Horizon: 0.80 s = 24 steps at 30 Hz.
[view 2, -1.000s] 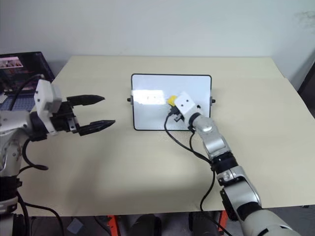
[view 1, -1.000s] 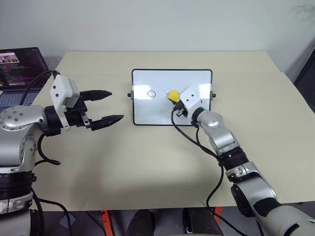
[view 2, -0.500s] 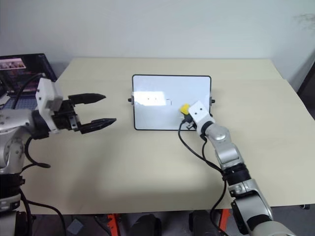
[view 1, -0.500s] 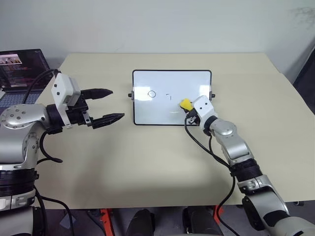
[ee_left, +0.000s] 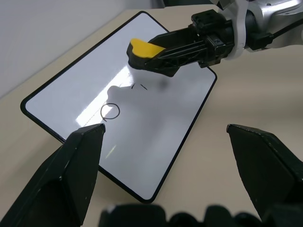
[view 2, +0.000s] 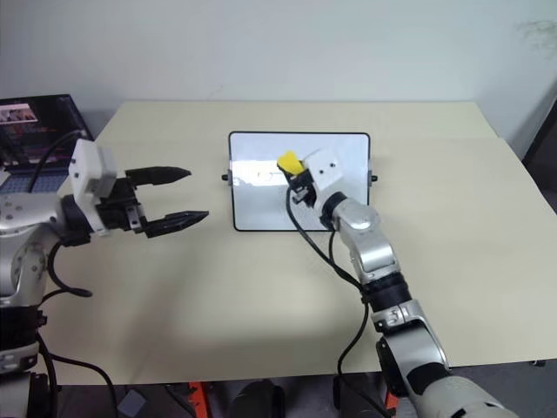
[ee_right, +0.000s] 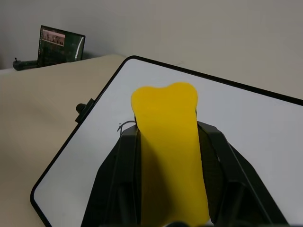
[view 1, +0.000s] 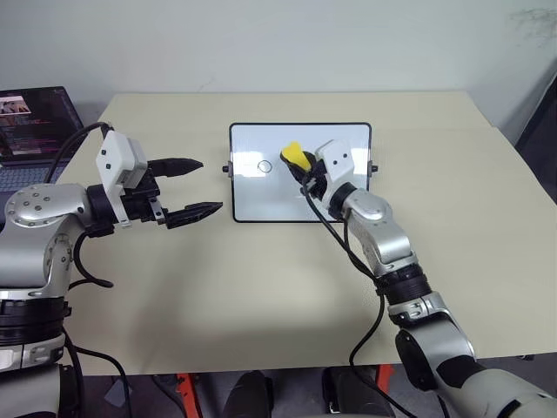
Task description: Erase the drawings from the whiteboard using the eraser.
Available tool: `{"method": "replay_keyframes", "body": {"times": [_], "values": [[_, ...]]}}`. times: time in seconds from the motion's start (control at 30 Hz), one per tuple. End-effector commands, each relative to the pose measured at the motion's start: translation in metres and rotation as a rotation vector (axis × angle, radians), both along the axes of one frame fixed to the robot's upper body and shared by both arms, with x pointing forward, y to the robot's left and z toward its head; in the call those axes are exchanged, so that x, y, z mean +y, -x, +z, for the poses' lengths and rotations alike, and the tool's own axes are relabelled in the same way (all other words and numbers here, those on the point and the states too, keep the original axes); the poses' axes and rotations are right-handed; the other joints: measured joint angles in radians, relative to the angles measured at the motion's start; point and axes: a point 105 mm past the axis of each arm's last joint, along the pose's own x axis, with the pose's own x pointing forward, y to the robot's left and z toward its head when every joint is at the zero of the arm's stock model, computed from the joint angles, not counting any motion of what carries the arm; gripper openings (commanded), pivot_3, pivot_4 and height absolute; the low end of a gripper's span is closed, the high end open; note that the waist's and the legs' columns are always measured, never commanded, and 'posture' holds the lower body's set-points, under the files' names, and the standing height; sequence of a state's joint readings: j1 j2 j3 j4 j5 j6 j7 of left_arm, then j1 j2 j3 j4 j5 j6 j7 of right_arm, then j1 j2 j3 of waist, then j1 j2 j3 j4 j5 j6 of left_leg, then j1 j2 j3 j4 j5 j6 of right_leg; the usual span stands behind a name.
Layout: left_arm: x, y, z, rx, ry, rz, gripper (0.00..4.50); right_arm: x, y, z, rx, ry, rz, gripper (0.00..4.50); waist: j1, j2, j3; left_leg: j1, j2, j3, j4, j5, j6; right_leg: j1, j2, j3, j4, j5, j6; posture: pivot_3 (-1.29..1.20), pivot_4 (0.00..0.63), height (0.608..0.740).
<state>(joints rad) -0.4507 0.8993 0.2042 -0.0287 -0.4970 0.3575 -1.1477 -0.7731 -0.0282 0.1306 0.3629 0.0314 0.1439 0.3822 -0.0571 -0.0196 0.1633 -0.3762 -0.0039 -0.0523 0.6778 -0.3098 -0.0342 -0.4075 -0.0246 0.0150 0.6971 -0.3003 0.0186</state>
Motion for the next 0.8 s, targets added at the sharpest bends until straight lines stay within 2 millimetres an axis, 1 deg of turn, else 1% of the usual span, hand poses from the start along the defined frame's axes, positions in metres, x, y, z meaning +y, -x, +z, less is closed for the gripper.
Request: {"method": "replay_keyframes", "body": {"times": [0.03,0.2,0.37,0.57,0.8], "values": [[0.001,0.005,0.013,-0.059,-0.010,0.001,4.50,0.011,-0.001,0.011,-0.069,0.025,0.020,1.28,0.000,0.000,0.000,0.000,0.000,0.000,0.000,0.000,0.000,0.000,0.000,0.000,0.000,0.000,0.000,0.00,0.150,0.740],[0.004,0.006,0.014,-0.063,-0.014,0.013,4.50,0.021,-0.005,0.008,-0.080,0.062,0.039,1.28,-0.001,0.000,0.000,0.000,0.000,0.000,0.000,0.000,0.000,-0.001,0.000,0.000,0.000,0.000,0.000,0.00,0.150,0.740],[0.006,0.009,0.013,-0.063,-0.018,0.021,4.50,0.023,-0.010,-0.001,-0.086,0.128,0.031,1.28,-0.001,0.000,0.000,-0.001,0.000,0.000,0.000,0.000,0.000,-0.001,0.000,0.000,0.000,0.000,0.000,0.00,0.150,0.740],[0.007,0.010,0.014,-0.067,-0.020,0.025,4.50,0.017,-0.017,-0.014,-0.072,0.229,0.000,1.28,-0.001,0.000,0.000,-0.001,0.000,0.000,0.000,0.000,0.000,-0.001,0.000,0.000,0.000,0.000,0.000,0.00,0.150,0.740],[0.004,0.009,0.015,-0.071,-0.019,0.019,4.50,0.006,-0.022,-0.025,-0.044,0.296,-0.038,1.28,-0.001,0.000,0.000,-0.001,0.000,0.000,0.000,0.000,0.000,-0.001,0.000,0.000,0.000,0.000,0.000,0.00,0.150,0.740]]}}
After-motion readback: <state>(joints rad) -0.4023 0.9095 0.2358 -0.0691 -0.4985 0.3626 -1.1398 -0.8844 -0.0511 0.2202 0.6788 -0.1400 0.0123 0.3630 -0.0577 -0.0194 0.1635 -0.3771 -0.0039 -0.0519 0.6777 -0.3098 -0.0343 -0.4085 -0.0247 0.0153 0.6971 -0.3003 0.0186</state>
